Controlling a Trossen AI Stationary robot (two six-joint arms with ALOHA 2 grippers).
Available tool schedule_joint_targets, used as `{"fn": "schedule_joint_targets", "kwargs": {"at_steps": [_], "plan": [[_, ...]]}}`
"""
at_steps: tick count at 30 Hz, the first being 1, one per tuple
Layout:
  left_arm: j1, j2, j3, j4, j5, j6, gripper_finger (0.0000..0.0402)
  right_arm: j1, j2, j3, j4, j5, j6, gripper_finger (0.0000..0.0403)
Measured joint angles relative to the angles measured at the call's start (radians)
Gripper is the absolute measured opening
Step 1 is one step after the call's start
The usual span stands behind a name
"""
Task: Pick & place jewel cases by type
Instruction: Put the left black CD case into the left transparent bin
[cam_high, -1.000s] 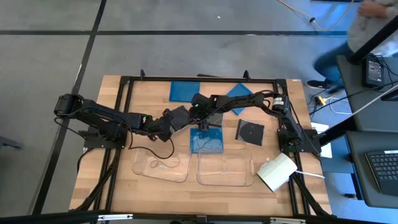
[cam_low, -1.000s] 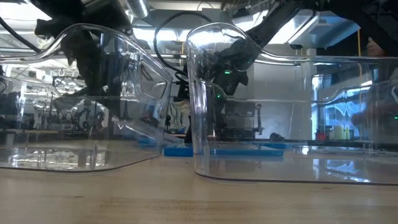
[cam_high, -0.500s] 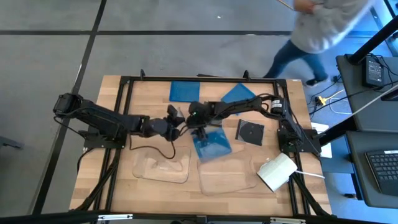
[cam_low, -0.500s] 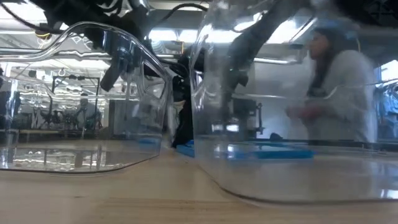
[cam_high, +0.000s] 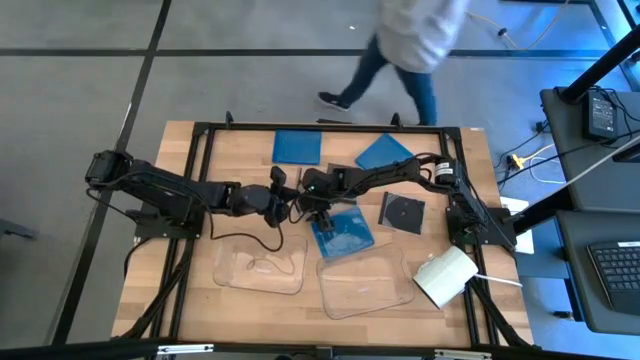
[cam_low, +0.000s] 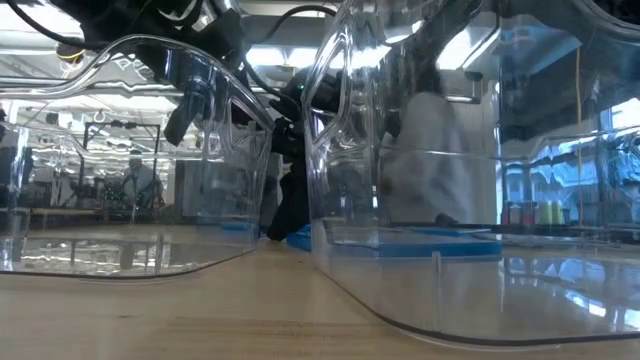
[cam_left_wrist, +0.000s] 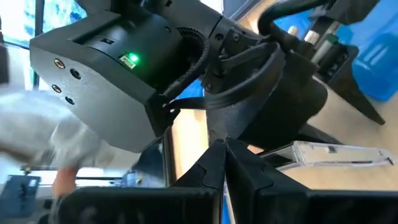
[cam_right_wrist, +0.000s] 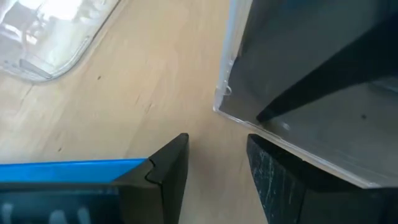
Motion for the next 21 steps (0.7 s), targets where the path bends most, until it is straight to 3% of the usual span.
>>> {"fn": "schedule_joint_targets", "kwargs": {"at_steps": [21], "plan": [[0.029, 0.000, -0.003, 0.002, 0.047, -0.003, 0.0010, -0.006, -0.035, -0.001, -0.067, 0.072, 0.006, 0.0168]]}}
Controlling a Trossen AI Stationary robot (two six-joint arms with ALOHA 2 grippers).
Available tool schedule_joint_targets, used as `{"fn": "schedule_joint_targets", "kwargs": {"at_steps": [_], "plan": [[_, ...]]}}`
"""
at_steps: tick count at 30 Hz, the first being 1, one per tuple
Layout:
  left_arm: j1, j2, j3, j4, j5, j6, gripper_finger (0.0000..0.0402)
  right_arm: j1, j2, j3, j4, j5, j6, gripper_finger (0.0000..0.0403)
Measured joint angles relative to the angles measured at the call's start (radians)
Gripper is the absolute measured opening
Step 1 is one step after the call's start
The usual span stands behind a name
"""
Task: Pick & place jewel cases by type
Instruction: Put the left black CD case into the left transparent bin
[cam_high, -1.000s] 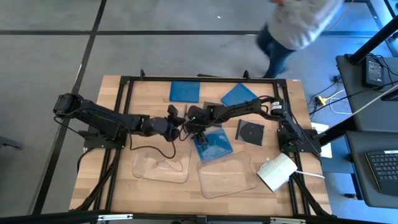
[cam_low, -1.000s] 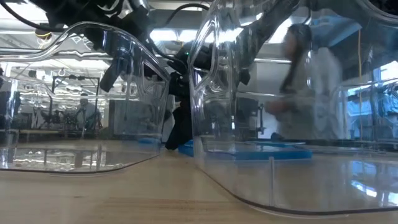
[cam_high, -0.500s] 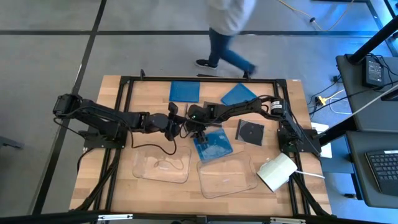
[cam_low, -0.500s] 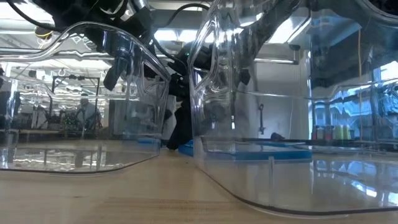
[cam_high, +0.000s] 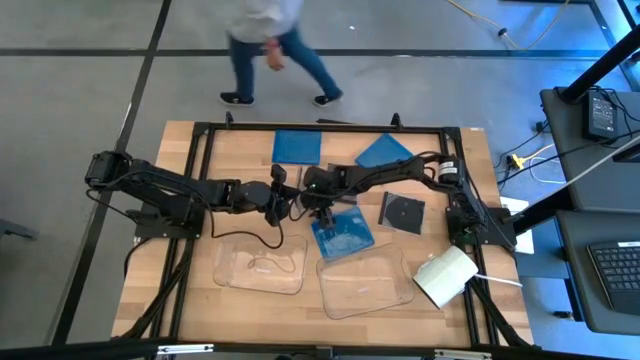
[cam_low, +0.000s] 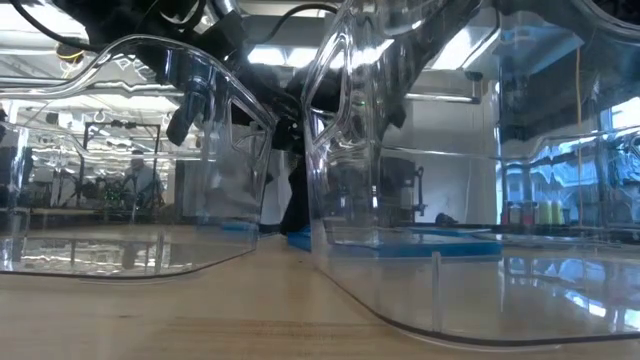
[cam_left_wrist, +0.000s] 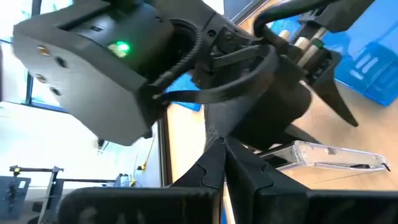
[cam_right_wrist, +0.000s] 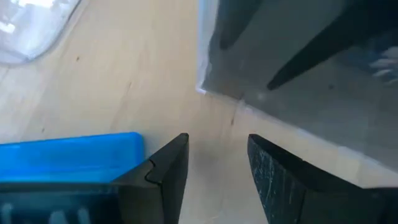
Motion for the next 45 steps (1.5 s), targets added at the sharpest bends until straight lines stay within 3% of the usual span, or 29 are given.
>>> {"fn": "schedule_joint_targets", "kwargs": {"at_steps": [10, 17, 29, 35, 39, 45], "plan": [[0.000, 0.001, -0.001, 0.006, 0.004, 0.011, 0.0006, -0.017, -0.118, 0.002, -0.127, 0.157, -0.037, 0.0168], [0.000, 0.001, -0.002, 0.010, 0.001, 0.019, 0.0003, -0.023, -0.199, 0.001, -0.200, 0.281, -0.193, 0.0168], [0.000, 0.002, -0.002, 0.016, 0.003, 0.018, 0.0003, -0.021, -0.253, 0.001, -0.198, 0.308, -0.212, 0.0168], [0.000, 0.002, -0.002, 0.017, 0.004, 0.018, 0.0007, -0.023, -0.253, 0.015, -0.228, 0.408, -0.306, 0.0168], [0.000, 0.002, -0.002, 0.017, 0.004, 0.018, 0.0008, -0.037, -0.253, 0.091, -0.298, 0.377, -0.358, 0.0168], [0.000, 0.002, -0.002, 0.018, 0.004, 0.018, 0.0003, -0.088, -0.254, 0.237, -0.373, 0.165, -0.488, 0.0168]]}}
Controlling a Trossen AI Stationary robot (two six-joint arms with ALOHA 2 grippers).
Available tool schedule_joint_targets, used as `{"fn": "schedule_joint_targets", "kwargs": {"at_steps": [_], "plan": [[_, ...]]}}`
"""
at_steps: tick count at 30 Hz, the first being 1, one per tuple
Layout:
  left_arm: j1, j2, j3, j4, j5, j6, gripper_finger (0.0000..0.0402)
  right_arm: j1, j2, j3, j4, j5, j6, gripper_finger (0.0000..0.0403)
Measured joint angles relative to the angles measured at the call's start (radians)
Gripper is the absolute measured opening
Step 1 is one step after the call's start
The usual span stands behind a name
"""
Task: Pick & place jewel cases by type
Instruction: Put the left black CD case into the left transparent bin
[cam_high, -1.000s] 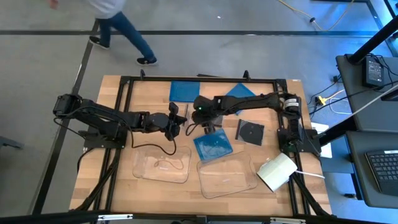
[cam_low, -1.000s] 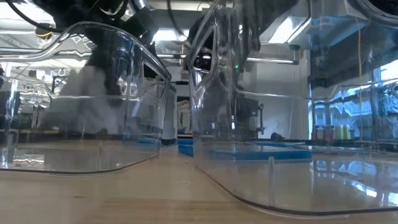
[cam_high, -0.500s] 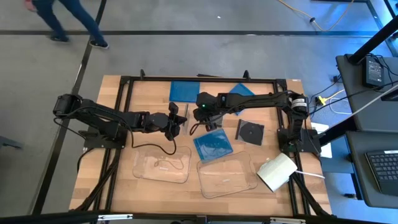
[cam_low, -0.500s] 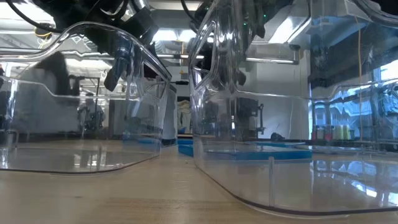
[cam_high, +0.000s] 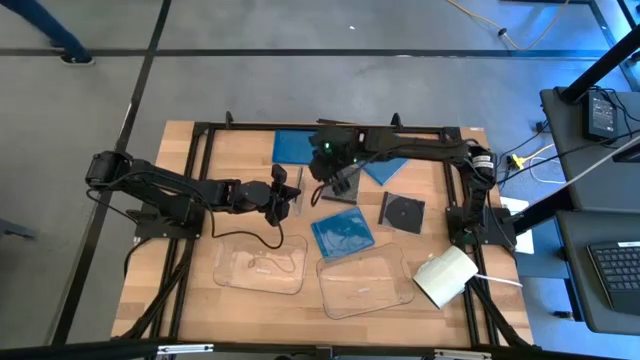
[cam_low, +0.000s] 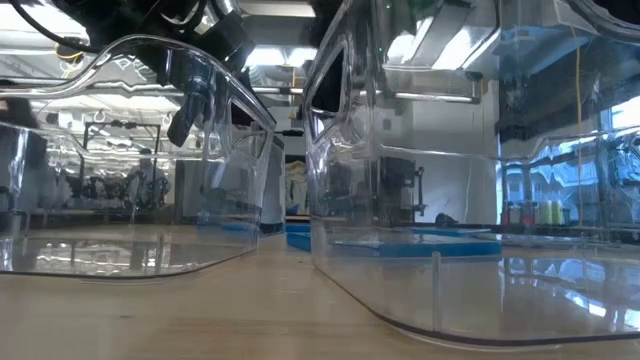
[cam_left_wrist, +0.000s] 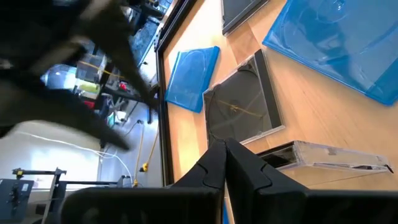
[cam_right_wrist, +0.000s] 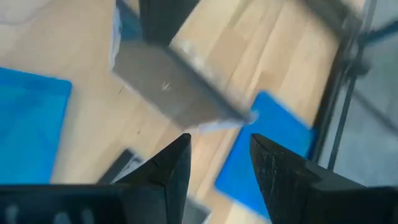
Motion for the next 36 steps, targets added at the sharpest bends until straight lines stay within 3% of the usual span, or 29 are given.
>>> {"fn": "schedule_joint_targets", "kwargs": {"at_steps": [6, 13, 28, 36], "plan": [[0.000, 0.000, 0.000, 0.000, 0.000, 0.000, 0.0007, -0.035, 0.003, 0.090, -0.012, -0.102, -0.104, 0.0168], [0.001, 0.000, 0.000, 0.006, 0.022, 0.000, 0.0005, -0.077, 0.058, 0.128, -0.025, -0.305, -0.168, 0.0168], [0.002, 0.000, 0.000, 0.005, 0.024, -0.008, 0.0007, -0.076, 0.235, 0.301, -0.154, -0.305, -0.267, 0.0168], [0.002, 0.000, 0.000, 0.006, 0.024, -0.008, 0.0006, -0.076, 0.265, 0.310, -0.174, -0.271, -0.323, 0.0168]]}}
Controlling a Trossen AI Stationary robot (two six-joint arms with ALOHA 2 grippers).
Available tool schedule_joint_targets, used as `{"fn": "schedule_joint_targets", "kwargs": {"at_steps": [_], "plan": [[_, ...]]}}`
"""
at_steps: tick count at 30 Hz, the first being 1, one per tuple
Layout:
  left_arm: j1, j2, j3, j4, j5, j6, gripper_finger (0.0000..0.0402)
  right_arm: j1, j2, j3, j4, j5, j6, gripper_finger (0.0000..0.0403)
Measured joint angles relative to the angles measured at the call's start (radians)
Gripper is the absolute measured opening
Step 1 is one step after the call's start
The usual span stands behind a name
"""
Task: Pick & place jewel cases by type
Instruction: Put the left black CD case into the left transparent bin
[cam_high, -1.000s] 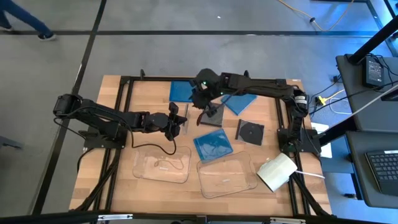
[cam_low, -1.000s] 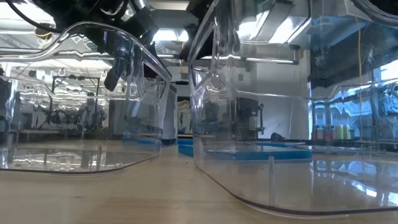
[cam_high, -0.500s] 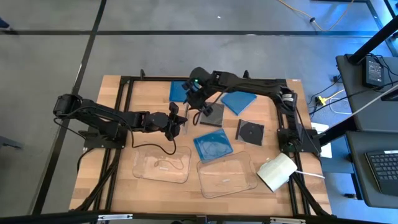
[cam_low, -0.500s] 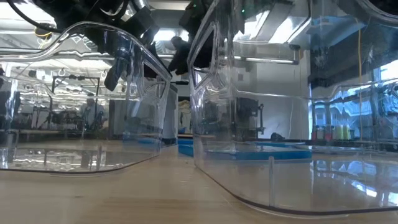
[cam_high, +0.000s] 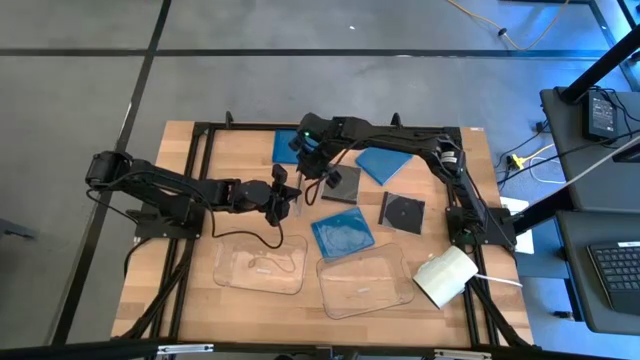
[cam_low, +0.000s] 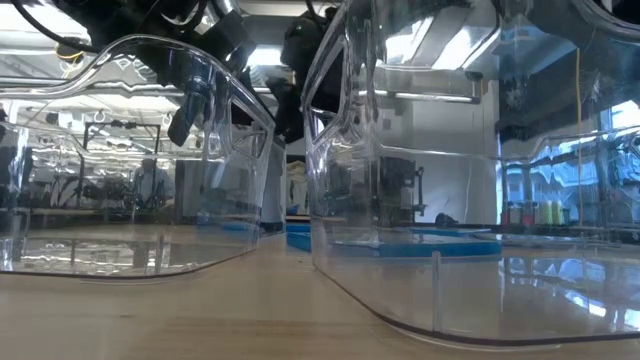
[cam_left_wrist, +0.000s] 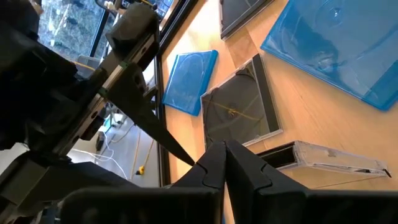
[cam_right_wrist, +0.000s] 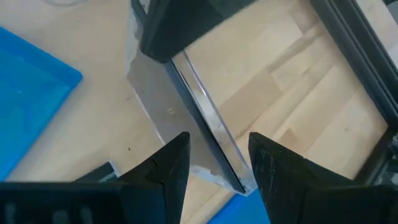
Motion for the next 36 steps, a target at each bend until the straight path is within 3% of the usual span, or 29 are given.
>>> {"fn": "schedule_joint_targets", "kwargs": {"at_steps": [22, 28, 36], "plan": [[0.000, 0.000, 0.000, 0.001, 0.002, 0.008, 0.0003, 0.017, 0.017, 0.000, -0.016, 0.020, -0.023, 0.0168], [0.000, 0.000, 0.000, 0.001, -0.001, 0.008, 0.0009, 0.026, 0.021, 0.000, -0.015, 0.067, -0.023, 0.0167], [0.000, 0.000, 0.000, 0.001, -0.024, 0.008, 0.0003, 0.025, 0.021, 0.000, -0.043, 0.099, 0.004, 0.0128]]}}
